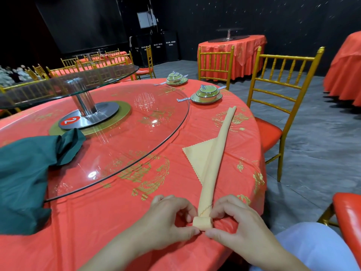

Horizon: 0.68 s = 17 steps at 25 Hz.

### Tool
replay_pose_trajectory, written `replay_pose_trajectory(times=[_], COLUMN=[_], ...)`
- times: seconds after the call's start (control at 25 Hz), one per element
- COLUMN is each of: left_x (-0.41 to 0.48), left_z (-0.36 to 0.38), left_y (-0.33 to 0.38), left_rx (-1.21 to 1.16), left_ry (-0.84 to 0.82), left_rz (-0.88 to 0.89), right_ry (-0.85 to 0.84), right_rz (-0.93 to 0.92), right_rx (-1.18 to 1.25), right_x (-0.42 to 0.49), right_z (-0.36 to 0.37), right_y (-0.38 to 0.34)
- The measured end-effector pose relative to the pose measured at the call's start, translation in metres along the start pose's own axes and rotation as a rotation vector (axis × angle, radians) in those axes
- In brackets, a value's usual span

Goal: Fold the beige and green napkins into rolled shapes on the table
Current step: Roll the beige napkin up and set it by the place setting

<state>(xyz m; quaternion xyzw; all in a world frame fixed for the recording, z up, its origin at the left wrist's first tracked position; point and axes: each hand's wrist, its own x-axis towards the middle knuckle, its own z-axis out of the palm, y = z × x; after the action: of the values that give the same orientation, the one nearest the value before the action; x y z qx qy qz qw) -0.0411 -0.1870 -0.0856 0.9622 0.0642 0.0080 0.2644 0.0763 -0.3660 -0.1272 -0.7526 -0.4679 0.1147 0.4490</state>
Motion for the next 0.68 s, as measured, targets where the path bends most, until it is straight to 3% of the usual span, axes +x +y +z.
replay_pose_trajectory(times=[0.2,0.4,0.68], left_x=[-0.002,-0.006,0.008], left_z=[0.006,0.008,-0.010], left_y=[0.004,0.009,0.015], left_rx=[-0.137,-0.074,-0.096], left_ry=[0.042,0.088,-0.139], left_rz=[-0.044,-0.051,-0.127], right_ry=[-0.044,-0.008,0.019], right_rz=[-0.023,-0.048,-0.076], right_rx=[-0.001,-0.003,0.015], right_x=[-0.001,-0.005,-0.004], right_z=[0.000,0.004,0.002], right_y=[0.004,0.005,0.000])
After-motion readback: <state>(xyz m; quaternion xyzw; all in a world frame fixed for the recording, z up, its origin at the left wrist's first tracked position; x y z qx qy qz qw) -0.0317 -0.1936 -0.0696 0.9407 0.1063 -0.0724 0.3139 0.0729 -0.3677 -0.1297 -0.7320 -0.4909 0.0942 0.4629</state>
